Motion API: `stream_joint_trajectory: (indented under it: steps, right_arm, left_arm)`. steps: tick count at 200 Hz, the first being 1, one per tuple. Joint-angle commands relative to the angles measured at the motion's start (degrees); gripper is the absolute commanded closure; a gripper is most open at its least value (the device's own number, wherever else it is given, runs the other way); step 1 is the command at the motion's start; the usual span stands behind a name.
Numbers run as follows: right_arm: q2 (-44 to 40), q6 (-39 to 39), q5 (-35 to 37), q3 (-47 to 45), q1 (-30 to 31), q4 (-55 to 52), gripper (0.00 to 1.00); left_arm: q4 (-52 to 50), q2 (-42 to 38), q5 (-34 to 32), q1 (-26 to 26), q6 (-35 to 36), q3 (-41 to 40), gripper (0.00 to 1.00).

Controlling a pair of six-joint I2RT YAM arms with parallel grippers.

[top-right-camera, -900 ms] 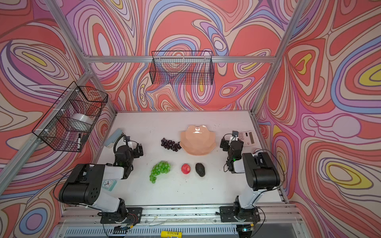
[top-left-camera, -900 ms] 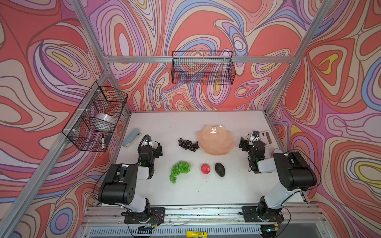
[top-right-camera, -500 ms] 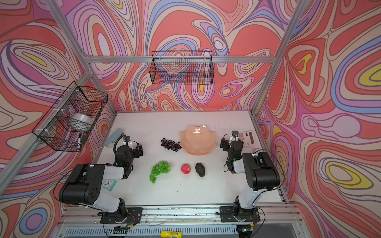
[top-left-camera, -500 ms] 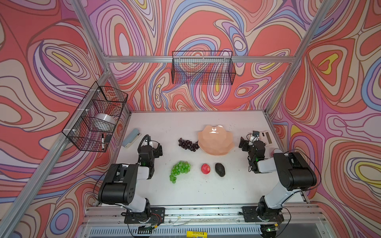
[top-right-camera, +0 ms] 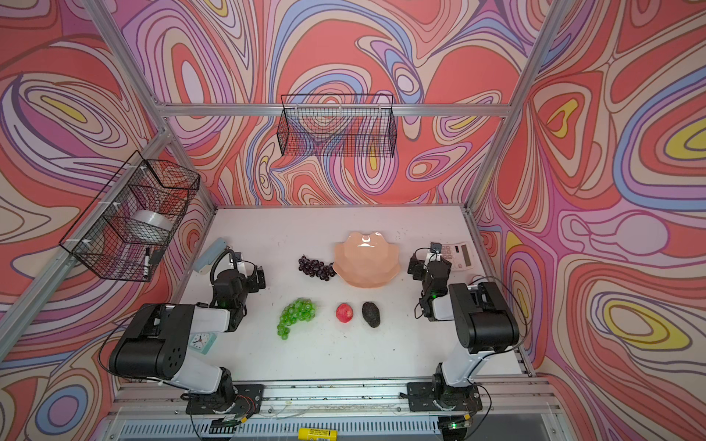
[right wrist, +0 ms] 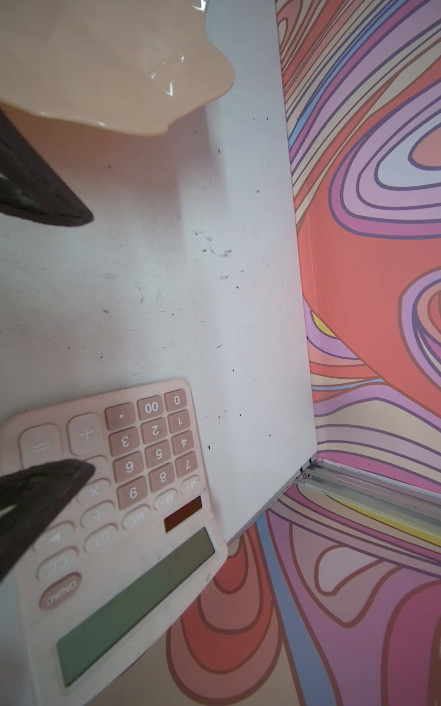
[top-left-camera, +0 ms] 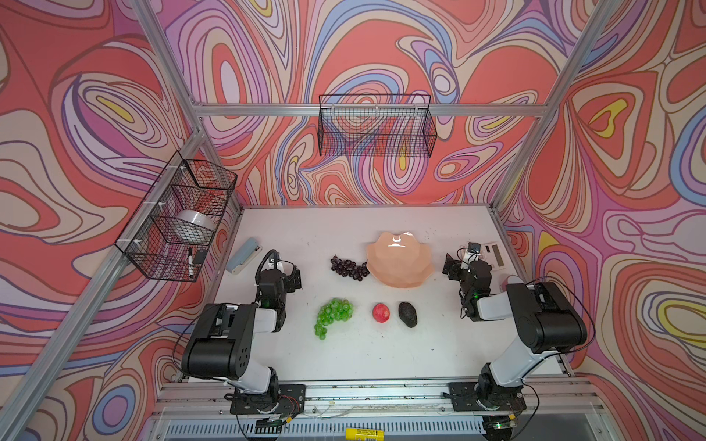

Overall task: Arrange fruit in a fruit bowl
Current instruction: Pick up the fruit from the center of the table.

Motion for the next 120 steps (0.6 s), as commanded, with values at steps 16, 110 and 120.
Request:
stream_joint_trajectory:
  steps: [16,110,120]
  right_arm:
    - [0.87,-0.30,0.32,0.94,-0.34,0.90,0.02]
    - [-13.53,6.01,5.92,14.02,-0.31,-32.17,0.02]
    - [-14.71,10.00,4.54,20.61,-0.29,-42.51,0.02]
  left_arm:
    - [2.31,0.52,0.97,0.20,0.79,0.89,0.00]
    - [-21.75,-25.04,-6.38,-0.77,-14.05,8.57,0.00]
    - [-21.75,-26.73,-5.35,-0.77,-19.54,8.68,0.00]
